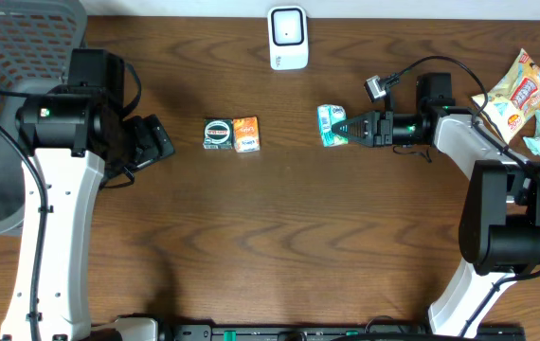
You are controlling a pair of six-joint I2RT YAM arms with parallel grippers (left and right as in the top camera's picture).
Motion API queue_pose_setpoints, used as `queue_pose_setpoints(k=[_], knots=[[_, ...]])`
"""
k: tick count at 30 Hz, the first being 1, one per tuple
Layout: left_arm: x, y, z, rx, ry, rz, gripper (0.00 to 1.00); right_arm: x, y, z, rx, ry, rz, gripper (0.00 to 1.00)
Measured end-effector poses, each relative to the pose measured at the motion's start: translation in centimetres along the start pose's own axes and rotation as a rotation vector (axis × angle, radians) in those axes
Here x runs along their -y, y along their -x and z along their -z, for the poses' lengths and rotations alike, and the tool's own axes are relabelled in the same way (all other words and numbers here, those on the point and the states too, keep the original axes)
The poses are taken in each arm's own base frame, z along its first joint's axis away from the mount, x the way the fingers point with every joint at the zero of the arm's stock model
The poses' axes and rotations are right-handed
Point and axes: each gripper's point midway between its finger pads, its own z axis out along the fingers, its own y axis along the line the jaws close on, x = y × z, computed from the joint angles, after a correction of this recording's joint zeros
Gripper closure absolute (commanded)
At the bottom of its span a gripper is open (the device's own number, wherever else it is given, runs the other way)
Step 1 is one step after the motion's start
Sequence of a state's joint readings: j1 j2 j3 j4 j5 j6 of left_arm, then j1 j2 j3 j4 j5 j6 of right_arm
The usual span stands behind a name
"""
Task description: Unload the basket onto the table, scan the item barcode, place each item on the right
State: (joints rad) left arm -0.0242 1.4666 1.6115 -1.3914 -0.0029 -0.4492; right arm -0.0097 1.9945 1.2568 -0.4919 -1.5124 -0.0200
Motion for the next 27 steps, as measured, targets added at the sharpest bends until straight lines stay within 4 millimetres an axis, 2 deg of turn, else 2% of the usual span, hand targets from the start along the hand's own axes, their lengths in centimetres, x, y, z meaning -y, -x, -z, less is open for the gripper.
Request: queue_pose_setpoints(k=[27], knots=[[0.00,0.00,0.00,0.000,0.000,0.000,0.02,0.02,-0.15,-0.34,-0.009,-0.002,0.001,0.99]])
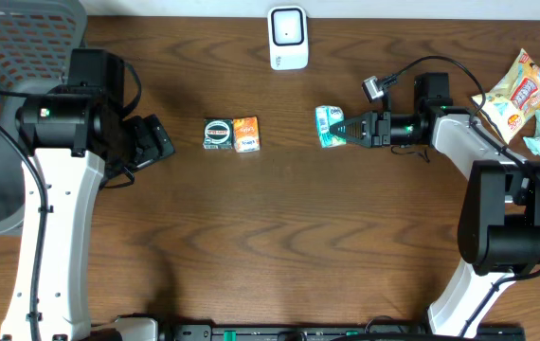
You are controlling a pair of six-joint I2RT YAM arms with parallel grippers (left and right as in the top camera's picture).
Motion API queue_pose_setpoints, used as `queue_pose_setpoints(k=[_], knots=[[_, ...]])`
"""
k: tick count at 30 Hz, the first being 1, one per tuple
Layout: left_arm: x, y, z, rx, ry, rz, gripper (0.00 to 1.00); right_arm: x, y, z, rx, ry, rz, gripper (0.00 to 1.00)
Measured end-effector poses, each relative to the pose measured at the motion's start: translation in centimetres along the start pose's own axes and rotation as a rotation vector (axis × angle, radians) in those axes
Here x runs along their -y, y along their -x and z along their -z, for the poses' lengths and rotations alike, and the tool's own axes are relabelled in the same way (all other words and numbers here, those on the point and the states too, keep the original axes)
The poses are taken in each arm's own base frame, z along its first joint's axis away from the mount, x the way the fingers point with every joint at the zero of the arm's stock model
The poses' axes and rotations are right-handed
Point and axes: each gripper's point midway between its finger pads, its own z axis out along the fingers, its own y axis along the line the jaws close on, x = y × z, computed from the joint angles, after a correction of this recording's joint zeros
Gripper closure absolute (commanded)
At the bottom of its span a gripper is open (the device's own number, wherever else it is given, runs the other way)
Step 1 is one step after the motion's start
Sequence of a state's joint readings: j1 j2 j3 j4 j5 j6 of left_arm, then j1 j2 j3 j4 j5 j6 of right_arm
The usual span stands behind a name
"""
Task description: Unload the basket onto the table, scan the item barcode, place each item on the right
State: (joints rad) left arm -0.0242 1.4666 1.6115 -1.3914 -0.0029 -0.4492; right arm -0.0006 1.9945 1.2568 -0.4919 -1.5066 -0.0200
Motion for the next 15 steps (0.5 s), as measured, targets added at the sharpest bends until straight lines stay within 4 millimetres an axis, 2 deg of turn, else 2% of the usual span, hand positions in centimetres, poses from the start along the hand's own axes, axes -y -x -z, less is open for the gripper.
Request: queue_pose_setpoints(k=[15], knots=[[0.00,0.00,0.00,0.000,0.000,0.000,0.02,0.02,-0.21,-0.48,-0.012,-0.003,0.001,0.99]])
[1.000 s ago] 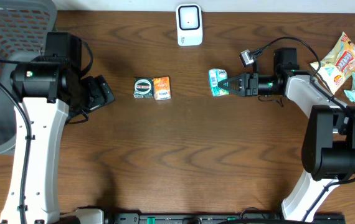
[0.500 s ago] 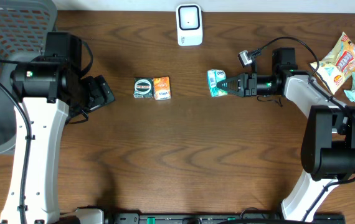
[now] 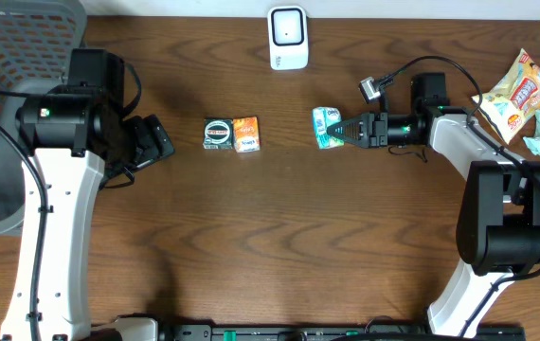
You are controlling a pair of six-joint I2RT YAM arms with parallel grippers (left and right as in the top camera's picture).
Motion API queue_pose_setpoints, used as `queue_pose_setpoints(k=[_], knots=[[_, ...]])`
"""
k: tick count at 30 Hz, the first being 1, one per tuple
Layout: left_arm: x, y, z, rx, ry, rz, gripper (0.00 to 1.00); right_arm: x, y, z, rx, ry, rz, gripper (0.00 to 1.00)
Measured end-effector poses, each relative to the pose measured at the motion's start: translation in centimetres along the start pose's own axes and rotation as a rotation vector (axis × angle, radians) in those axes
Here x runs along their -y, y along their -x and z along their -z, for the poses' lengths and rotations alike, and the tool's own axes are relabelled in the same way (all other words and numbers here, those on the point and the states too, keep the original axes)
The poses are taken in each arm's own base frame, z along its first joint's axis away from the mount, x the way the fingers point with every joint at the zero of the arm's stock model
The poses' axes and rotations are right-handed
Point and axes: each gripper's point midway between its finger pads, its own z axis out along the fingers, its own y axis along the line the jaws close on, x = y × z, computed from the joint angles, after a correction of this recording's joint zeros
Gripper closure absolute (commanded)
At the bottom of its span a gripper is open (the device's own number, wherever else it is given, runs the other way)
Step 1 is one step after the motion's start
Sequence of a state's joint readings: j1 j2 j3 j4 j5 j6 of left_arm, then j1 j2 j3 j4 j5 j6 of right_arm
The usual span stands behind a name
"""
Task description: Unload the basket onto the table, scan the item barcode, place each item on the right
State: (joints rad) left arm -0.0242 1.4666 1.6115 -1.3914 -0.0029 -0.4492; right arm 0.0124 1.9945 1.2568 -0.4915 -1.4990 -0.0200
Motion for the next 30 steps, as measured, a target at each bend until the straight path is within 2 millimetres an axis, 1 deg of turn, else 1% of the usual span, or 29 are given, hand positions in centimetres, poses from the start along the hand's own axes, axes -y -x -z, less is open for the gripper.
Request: queue_pose_setpoints(k=[4,10,16,30], knots=[[0.0,0.0,0.0,0.000,0.000,0.000,0.02,0.0,0.1,0.0,0.001,0.000,0.002,0.99],[0.0,0.0,0.0,0.000,0.000,0.000,0.02,0.1,0.8,0.0,0.007,-0.004,0.013,0.99],[0.0,0.0,0.0,0.000,0.000,0.000,0.02,0.3,1.2,0.0,0.013,-0.019,-0.020,0.99],[0.0,0.0,0.0,0.000,0.000,0.000,0.02,0.9,1.3,0.0,0.017,-0.056,-0.051,0.99]])
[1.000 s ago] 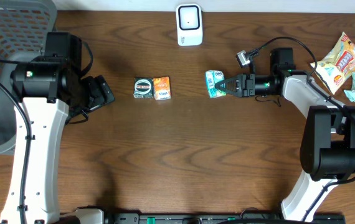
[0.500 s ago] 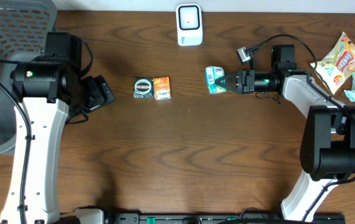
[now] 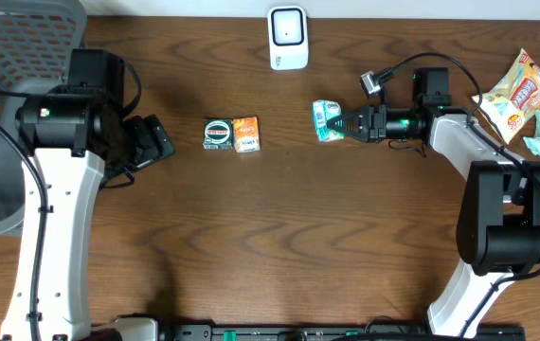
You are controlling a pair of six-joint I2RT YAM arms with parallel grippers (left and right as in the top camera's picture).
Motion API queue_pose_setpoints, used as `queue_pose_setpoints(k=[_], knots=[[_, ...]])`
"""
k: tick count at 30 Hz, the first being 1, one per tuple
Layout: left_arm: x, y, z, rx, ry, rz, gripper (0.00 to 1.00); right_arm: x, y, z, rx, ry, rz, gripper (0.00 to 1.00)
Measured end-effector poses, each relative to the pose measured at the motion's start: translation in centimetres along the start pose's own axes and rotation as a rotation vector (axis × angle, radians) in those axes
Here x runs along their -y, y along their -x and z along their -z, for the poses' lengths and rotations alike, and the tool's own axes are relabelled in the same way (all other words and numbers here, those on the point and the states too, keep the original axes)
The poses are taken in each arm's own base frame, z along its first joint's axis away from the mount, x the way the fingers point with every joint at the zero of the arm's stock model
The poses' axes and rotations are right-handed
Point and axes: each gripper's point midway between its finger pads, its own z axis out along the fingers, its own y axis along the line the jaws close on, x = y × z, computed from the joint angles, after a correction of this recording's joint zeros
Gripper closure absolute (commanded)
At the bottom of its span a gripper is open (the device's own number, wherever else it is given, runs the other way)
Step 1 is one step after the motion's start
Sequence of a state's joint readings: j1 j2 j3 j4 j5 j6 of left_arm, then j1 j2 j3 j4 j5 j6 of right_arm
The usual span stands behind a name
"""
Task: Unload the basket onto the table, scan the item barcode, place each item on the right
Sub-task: 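Raise the tissue pack up to the white scanner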
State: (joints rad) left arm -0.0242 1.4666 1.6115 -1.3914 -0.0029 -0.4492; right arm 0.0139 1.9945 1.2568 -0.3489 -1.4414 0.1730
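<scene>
A small green-and-white packet (image 3: 324, 121) is held just over the wooden table, and my right gripper (image 3: 337, 124) is shut on its right end, reaching in from the right. The white barcode scanner (image 3: 288, 38) stands at the table's far edge, up and to the left of the packet. My left gripper (image 3: 156, 140) hangs at the left side of the table, well away from both; its fingers are too dark to make out.
A small orange and dark-green box (image 3: 232, 134) lies left of the packet. A yellow snack bag (image 3: 516, 90) and a teal wrapper lie at the right edge. A grey mesh basket (image 3: 14, 57) fills the far left corner.
My right gripper and the packet have shifted slightly toward the far edge, nearer the scanner. The left arm has not moved.
My right gripper was shut on the green packet right of centre. At each later moment it stood a little further left with the packet. Now it is also slightly nearer the far edge. The left arm and the box stayed where they were.
</scene>
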Motion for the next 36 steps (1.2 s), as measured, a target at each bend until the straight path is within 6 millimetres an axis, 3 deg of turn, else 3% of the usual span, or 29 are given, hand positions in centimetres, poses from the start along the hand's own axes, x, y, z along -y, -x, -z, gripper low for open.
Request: queue_pose_setpoints(k=[4,10,16,18,21,24,30,33,36], knots=[[0.0,0.0,0.0,0.000,0.000,0.000,0.02,1.3,-0.3,-0.9,-0.010,-0.085,-0.013,0.99],[0.0,0.0,0.0,0.000,0.000,0.000,0.02,6.6,-3.1,-3.5,-0.088,-0.443,-0.072,0.99],[0.0,0.0,0.0,0.000,0.000,0.000,0.03,9.2,-3.5,-4.4,-0.130,-0.707,0.001,0.99],[0.0,0.0,0.0,0.000,0.000,0.000,0.02,9.0,-1.8,-3.8,-0.121,-0.799,0.054,0.99],[0.0,0.0,0.0,0.000,0.000,0.000,0.03,7.5,2.9,-2.6,-0.068,-0.957,0.207,0.99],[0.0,0.0,0.0,0.000,0.000,0.000,0.02,4.4,8.5,-1.6,0.018,-1.117,0.419,0.99],[0.0,0.0,0.0,0.000,0.000,0.000,0.02,-1.8,15.7,-1.5,0.138,-1.269,0.700,0.99],[0.0,0.0,0.0,0.001,0.000,0.000,0.02,-2.5,18.7,-1.8,0.181,-1.297,0.778,0.99],[0.0,0.0,0.0,0.001,0.000,0.000,0.02,-1.4,22.1,-2.7,0.232,-1.312,0.909,0.99]])
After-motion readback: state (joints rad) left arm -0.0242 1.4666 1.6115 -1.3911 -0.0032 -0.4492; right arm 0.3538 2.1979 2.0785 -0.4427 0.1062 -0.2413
